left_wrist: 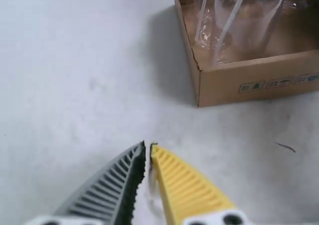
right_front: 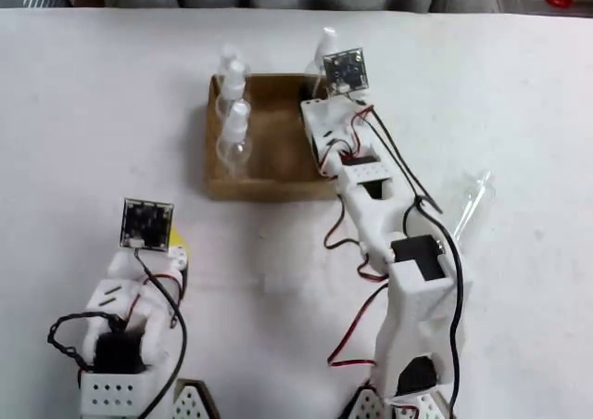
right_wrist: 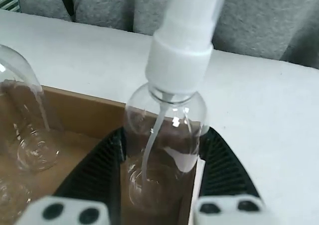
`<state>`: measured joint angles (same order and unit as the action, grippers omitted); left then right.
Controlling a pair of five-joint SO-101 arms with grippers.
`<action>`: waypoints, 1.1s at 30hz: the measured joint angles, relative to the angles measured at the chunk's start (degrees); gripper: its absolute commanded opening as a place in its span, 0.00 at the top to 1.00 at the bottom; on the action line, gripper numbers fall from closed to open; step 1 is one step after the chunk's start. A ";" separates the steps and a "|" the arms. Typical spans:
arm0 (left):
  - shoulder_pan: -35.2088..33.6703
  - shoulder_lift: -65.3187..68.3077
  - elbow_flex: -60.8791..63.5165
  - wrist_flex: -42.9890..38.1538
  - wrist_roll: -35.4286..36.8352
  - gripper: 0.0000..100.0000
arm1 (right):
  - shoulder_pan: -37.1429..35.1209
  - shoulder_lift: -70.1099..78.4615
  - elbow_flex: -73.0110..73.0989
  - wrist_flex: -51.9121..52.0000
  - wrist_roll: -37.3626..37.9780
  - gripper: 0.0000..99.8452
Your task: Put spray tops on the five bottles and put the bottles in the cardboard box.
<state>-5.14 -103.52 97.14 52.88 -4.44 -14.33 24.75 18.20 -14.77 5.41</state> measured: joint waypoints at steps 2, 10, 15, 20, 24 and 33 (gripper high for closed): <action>0.00 0.00 0.00 0.00 0.00 0.98 | 0.00 0.00 0.00 0.00 -0.26 0.98; 0.00 0.00 0.00 0.00 0.00 0.98 | 0.00 2.11 -0.18 -1.05 -0.26 0.98; 0.00 0.00 0.00 0.00 0.00 0.98 | 0.00 2.81 -0.53 -1.41 -0.26 0.98; 0.00 0.00 0.00 0.00 0.00 0.98 | 0.00 2.81 -0.53 -1.41 -0.26 0.98; 0.00 0.00 0.00 0.00 0.00 0.98 | 0.00 2.81 -0.53 -1.41 0.62 0.98; 0.00 0.00 0.00 0.00 0.00 0.98 | -0.44 2.99 5.27 -12.92 3.25 0.98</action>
<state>-5.14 -103.52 97.14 52.88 -4.44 -14.77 27.74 23.47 -27.69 8.66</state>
